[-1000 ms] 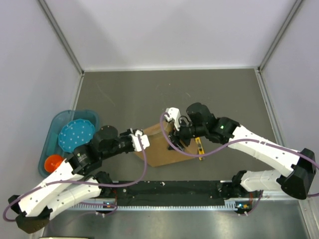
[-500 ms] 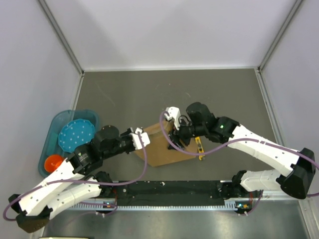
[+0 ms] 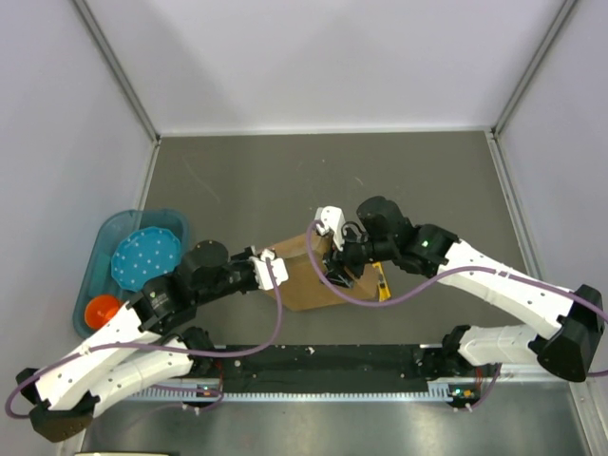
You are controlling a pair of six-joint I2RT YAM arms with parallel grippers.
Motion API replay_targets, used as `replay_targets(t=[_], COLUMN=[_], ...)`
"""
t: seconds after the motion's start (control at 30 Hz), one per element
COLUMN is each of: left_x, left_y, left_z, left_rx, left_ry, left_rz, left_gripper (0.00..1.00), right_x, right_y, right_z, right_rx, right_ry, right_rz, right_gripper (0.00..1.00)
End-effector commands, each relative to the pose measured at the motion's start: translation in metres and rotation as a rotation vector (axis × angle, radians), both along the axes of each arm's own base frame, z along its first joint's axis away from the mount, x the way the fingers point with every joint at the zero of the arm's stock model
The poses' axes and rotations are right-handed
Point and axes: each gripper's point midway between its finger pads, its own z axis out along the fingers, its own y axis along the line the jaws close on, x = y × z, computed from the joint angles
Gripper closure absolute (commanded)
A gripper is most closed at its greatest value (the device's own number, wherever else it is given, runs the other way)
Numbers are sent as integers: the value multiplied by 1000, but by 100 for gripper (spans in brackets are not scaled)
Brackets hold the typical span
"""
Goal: Unpack the express box
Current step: Open the express box at the center of the board.
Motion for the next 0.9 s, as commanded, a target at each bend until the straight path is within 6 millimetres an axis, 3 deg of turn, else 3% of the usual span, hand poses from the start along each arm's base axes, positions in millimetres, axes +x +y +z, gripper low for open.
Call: replay_targets(t=[0.0,0.37,0.63,0.7,0.87], left_x=[34,47,53,62,86], left_y=[15,29,35,43,64], left_z=[28,60,58,53,72], left_rx=[0,-54,-63,-49,-88], left_ry=[-158,-251,-265,-274,-271], left_rz=[154,256,305,344,420], left_gripper=[100,100,100,100,100], right_x=[-27,-34,-44,-48,-56], right_y=[10,6,6,4,0], right_z=[13,10,14,13,8], right_rx=[58,32,48,43,18], right_ry=[-74,-69,-54,-48,-36], right_rz=[187,202,239,249,284], right_gripper=[100,100,100,100,100])
